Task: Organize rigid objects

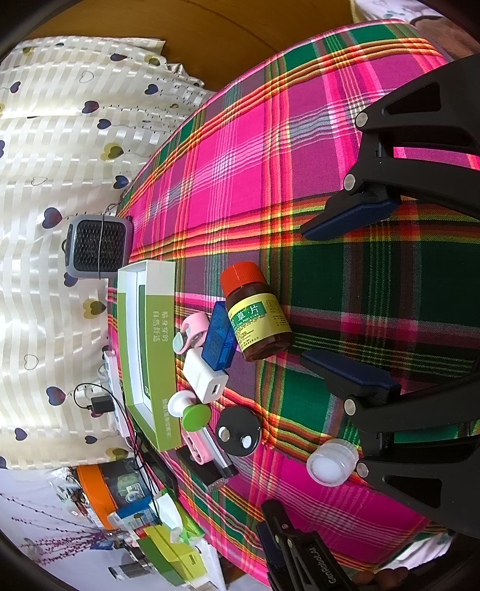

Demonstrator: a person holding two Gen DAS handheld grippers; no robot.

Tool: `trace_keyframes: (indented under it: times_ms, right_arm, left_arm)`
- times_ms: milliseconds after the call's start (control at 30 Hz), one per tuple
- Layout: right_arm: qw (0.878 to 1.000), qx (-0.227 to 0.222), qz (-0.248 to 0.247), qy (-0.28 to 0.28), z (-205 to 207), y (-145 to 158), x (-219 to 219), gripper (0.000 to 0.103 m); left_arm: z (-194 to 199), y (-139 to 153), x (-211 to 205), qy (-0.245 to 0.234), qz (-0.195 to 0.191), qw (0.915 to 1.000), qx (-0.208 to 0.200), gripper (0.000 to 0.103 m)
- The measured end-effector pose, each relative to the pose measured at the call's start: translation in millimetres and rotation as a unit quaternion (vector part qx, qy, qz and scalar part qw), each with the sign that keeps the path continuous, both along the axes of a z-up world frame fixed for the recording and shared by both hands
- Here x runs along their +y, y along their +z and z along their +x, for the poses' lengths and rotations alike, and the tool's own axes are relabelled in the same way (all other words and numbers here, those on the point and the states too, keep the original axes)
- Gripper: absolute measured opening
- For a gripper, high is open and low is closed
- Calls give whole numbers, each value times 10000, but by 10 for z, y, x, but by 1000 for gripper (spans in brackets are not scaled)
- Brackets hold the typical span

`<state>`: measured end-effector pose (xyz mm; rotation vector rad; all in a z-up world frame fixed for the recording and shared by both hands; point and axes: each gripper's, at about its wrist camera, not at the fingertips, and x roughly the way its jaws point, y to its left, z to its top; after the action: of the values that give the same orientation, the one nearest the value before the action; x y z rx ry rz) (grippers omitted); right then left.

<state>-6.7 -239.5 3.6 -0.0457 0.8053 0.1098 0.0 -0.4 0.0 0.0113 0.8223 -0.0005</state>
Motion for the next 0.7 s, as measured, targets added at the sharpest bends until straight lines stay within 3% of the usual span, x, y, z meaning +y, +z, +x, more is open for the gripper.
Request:
trace_keyframes:
  times_ms: [500,700]
  right_arm:
    - [9999,-2,59,157,-43,27,-36,62]
    - [9992,-30,282,266,-139,31,-108,62]
  left_arm:
    - [-28,24,33,-159,-128,9998,47,40]
    - [-182,71,18,-710,-655,9953,51,40]
